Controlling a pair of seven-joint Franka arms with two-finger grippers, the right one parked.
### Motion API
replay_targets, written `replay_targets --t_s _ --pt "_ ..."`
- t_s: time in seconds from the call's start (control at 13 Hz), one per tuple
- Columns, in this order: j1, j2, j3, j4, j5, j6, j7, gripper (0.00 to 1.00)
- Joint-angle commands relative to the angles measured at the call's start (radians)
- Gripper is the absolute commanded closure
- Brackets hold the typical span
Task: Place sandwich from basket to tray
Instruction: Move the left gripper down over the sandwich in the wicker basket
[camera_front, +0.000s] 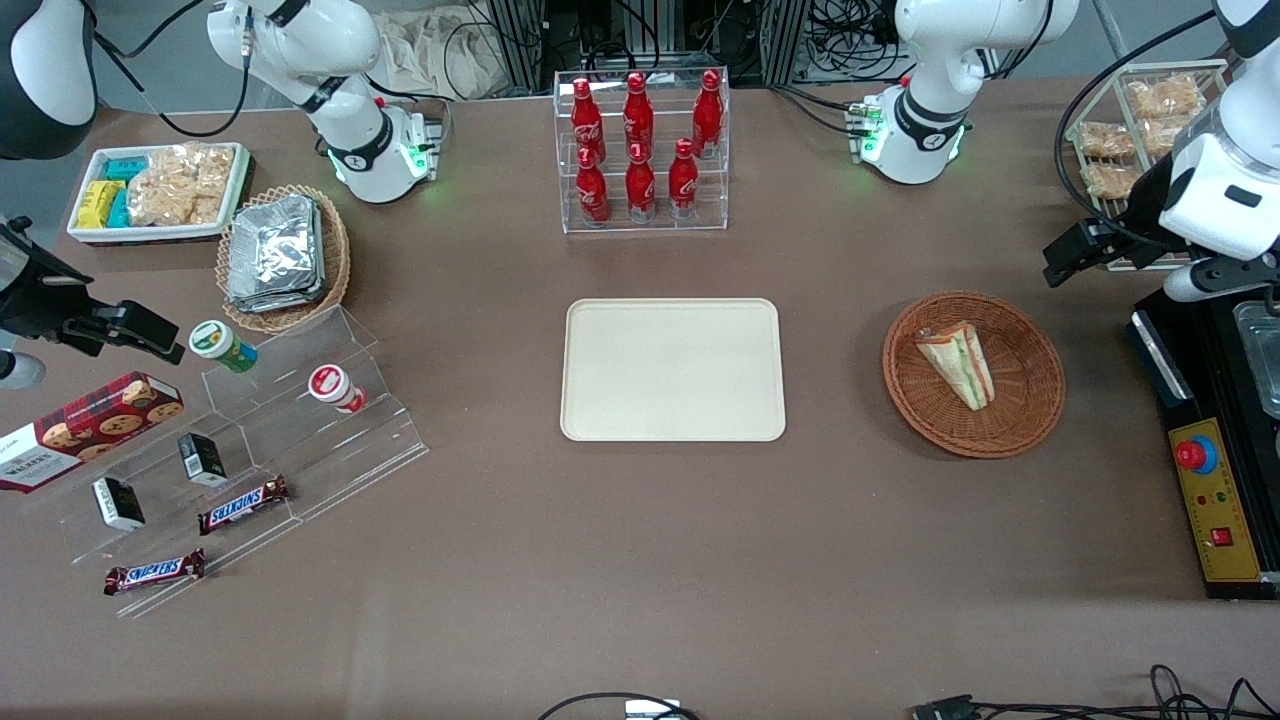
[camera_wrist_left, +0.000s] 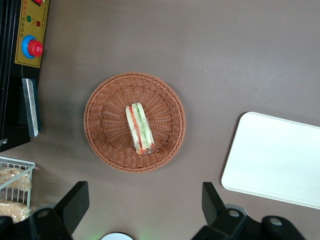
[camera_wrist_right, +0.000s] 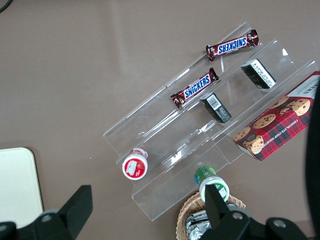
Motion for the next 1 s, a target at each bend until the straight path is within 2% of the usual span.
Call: replay_targets --t_s 0.0,0.23,0.38,0.54,0.77,0.92 --pt "-0.003 -0.025 0.01 -0.015 -0.018 -0.01 0.001 0.0" --pt "-0.005 -0.022 0.009 -0.025 -0.012 -0.033 0.016 0.0" --pt "-0.003 -0.062 0.012 -0.095 -0.012 -0.017 0.012 0.0" --pt "-0.002 -0.134 0.015 -0.237 -0.006 0.067 0.012 0.0" --pt "0.023 -0.261 0.021 -0.585 -0.001 0.372 0.012 0.0" --pt "0.041 -0.245 0.021 -0.67 0.002 0.495 0.012 0.0"
